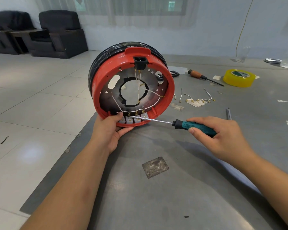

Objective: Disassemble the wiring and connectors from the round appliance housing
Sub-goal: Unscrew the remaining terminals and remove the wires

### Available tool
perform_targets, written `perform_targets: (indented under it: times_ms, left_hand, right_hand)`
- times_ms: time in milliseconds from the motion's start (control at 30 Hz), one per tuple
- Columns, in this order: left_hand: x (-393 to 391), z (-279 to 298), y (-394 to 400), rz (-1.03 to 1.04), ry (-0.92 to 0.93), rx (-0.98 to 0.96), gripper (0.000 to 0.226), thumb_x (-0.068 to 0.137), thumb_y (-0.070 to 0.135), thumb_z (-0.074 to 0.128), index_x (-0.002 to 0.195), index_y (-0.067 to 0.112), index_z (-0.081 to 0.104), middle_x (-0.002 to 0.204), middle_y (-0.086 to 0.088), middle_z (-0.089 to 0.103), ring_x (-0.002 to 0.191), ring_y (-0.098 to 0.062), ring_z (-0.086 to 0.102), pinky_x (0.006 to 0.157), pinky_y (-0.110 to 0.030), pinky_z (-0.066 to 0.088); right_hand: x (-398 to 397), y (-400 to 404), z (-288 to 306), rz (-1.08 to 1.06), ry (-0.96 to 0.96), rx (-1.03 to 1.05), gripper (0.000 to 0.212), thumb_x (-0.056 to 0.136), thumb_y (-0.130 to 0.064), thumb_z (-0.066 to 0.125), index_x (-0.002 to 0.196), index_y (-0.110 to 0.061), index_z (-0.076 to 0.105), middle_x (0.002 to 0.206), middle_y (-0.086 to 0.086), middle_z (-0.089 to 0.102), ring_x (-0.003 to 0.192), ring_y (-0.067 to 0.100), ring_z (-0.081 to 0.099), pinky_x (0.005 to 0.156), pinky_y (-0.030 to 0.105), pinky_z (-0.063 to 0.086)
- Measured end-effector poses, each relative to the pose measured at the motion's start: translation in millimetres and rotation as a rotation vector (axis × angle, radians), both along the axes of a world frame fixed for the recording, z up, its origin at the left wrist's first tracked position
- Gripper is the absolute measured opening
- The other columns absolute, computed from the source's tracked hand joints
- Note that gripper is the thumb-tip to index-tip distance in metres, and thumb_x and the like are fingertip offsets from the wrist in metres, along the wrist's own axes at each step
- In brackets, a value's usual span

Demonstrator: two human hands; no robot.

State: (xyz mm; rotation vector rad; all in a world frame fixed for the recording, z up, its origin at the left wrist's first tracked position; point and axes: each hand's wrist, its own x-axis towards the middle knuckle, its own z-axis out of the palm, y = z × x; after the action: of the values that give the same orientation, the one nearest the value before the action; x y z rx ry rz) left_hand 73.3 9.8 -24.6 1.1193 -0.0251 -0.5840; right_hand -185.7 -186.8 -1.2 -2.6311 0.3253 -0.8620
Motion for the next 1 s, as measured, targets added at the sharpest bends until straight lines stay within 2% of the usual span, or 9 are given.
perform_targets:
  times_ms: [100,200,333,433,567,667,767,867,1000]
  left_hand:
    - [0.5,-0.4,-0.3,0.004,0.009,0.013,0.038,0.102,0.001,0.063,0.134,0.020,0.057,0.110,-0.012,0.080,0.090,-0.032,0.081,0.068,-0.044,0.067]
    - [1.7,-1.0,0.0,0.000,0.056,-0.004,0.031,0.102,0.000,0.061,0.132,0.008,0.059,0.097,-0.013,0.082,0.088,-0.033,0.081,0.064,-0.045,0.066]
    - [1.6,-1.3,-0.4,0.007,0.076,-0.015,0.035,0.102,-0.002,0.060,0.136,0.007,0.057,0.102,-0.016,0.081,0.089,-0.035,0.080,0.067,-0.048,0.066]
    - [1.3,-1.3,-1.8,0.017,0.062,-0.008,0.036,0.102,-0.002,0.060,0.136,0.009,0.057,0.101,-0.015,0.081,0.089,-0.035,0.080,0.068,-0.048,0.066]
    - [1.9,-2.4,-1.7,0.018,0.051,0.006,0.037,0.102,-0.001,0.061,0.135,0.013,0.057,0.103,-0.015,0.081,0.089,-0.034,0.080,0.068,-0.046,0.067]
    - [1.2,-2.6,-1.7,0.014,0.024,0.011,0.040,0.101,-0.001,0.062,0.136,0.017,0.057,0.110,-0.015,0.080,0.091,-0.034,0.080,0.072,-0.048,0.067]
    - [0.5,-2.8,-1.9,0.012,0.010,0.010,0.040,0.101,-0.001,0.063,0.135,0.020,0.057,0.109,-0.013,0.081,0.091,-0.034,0.080,0.074,-0.049,0.067]
    - [-0.1,-2.0,-1.0,-0.003,-0.003,0.010,0.037,0.101,-0.001,0.063,0.132,0.019,0.058,0.103,-0.011,0.082,0.091,-0.033,0.081,0.073,-0.048,0.067]
    - [-1.0,-0.8,-0.8,-0.006,0.000,0.015,0.039,0.101,0.000,0.063,0.134,0.019,0.057,0.108,-0.013,0.081,0.091,-0.033,0.081,0.073,-0.048,0.067]
  right_hand:
    - [0.4,0.8,0.2,-0.005,0.002,-0.058,0.036,0.099,-0.047,0.059,0.126,-0.028,0.071,0.099,-0.015,0.070,0.087,0.002,0.061,0.076,0.011,0.044]
    - [2.0,4.2,0.6,0.008,-0.011,-0.083,0.035,0.095,-0.042,0.061,0.125,-0.027,0.071,0.096,-0.021,0.064,0.086,0.001,0.058,0.078,0.006,0.041]
    - [5.1,7.8,0.7,0.025,-0.034,-0.069,0.033,0.093,-0.041,0.062,0.122,-0.029,0.073,0.098,-0.022,0.067,0.089,-0.001,0.061,0.079,0.009,0.044]
    - [2.4,4.3,0.7,0.018,-0.074,0.014,0.031,0.092,-0.045,0.062,0.117,-0.032,0.075,0.093,-0.028,0.069,0.085,-0.005,0.064,0.069,0.003,0.042]
    - [-0.1,-0.3,2.2,0.013,-0.092,0.035,0.033,0.091,-0.056,0.057,0.114,-0.039,0.074,0.086,-0.026,0.071,0.076,0.006,0.065,0.056,0.011,0.044]
    - [-0.2,-3.3,0.3,0.014,-0.081,0.058,0.032,0.092,-0.056,0.059,0.114,-0.039,0.074,0.091,-0.023,0.073,0.079,0.007,0.066,0.060,0.019,0.051]
    - [0.0,-2.6,1.8,0.017,-0.077,0.065,0.031,0.093,-0.054,0.059,0.114,-0.038,0.075,0.092,-0.024,0.072,0.082,0.006,0.067,0.062,0.021,0.052]
    - [-0.2,-0.2,4.9,0.024,-0.065,0.061,0.032,0.092,-0.053,0.060,0.115,-0.037,0.075,0.092,-0.023,0.072,0.084,0.004,0.066,0.062,0.016,0.051]
    - [-2.1,2.7,9.7,0.004,-0.037,0.001,0.029,0.093,-0.049,0.063,0.115,-0.036,0.075,0.095,-0.025,0.071,0.088,-0.001,0.066,0.068,0.009,0.049]
